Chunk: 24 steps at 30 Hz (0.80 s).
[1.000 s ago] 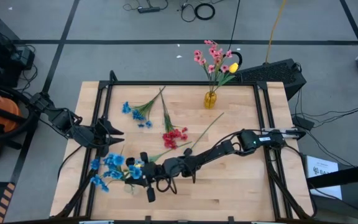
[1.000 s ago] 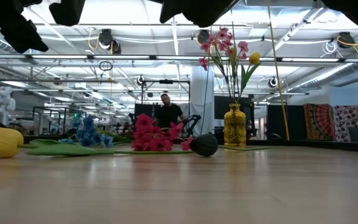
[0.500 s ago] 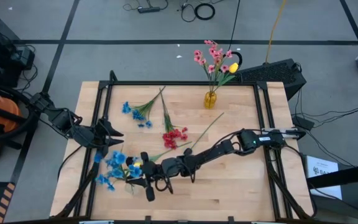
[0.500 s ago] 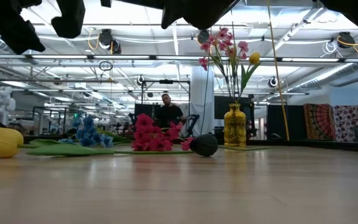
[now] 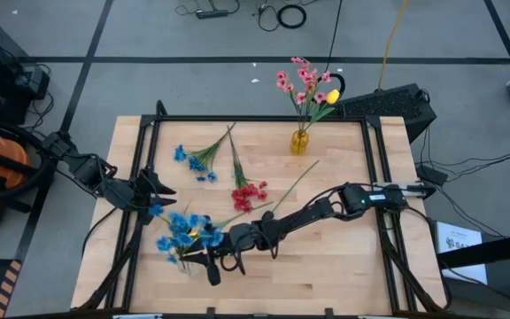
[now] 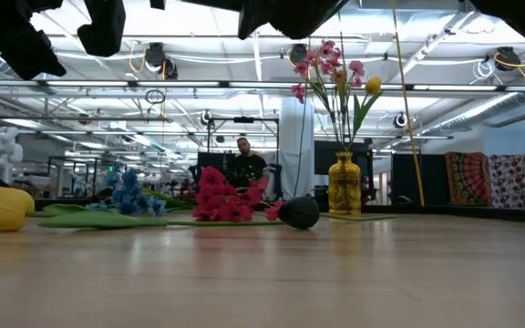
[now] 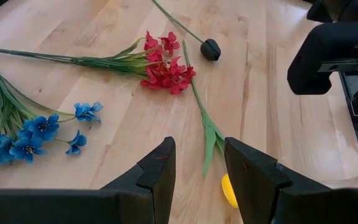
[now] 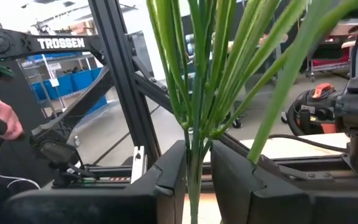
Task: Sort flowers into vase by color
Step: Put the bottom blue flowers into the transparent vase
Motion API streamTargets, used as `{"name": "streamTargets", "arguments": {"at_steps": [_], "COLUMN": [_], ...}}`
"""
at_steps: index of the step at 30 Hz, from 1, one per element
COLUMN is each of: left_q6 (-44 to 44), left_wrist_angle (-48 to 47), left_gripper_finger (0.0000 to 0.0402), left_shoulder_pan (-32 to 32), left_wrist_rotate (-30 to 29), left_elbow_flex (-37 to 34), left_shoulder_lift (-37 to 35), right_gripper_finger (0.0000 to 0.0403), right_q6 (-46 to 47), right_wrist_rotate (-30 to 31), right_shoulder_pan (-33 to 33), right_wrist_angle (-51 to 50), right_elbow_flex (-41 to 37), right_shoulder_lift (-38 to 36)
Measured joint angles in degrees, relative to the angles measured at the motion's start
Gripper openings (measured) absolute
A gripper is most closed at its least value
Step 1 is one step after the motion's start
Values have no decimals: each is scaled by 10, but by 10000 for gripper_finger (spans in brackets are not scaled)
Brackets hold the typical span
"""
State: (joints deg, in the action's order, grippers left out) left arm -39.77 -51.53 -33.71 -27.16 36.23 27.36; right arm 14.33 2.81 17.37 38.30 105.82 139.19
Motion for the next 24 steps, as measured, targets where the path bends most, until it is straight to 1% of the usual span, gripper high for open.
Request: {"name": "streamTargets", "arguments": {"at_steps": [3, 8, 13, 19, 24], "left_q6": [0, 0, 0, 0, 0], "left_wrist_angle": [0, 0, 0, 0, 0], "left_gripper_finger": [143, 143, 143, 143, 143], "left_shoulder_pan": [0, 0, 0, 0, 0], "left_wrist_rotate": [0, 0, 0, 0, 0], "left_elbow_flex": [0, 0, 0, 0, 0], "left_shoulder_lift": [0, 0, 3, 4, 4], "right_gripper_finger": [65, 66, 66, 66, 66], "right_q6": [14, 36, 20, 0, -1], "right_wrist_rotate": [0, -2, -2, -2, -2], "right_shoulder_pan": [1, 3, 6, 8, 7], "right_wrist_angle": [-25, -122, -210, -348, -417], "right_elbow_flex": [0, 8, 61, 125, 160], "right_shoulder_lift": [-5, -19, -22, -23, -23]}}
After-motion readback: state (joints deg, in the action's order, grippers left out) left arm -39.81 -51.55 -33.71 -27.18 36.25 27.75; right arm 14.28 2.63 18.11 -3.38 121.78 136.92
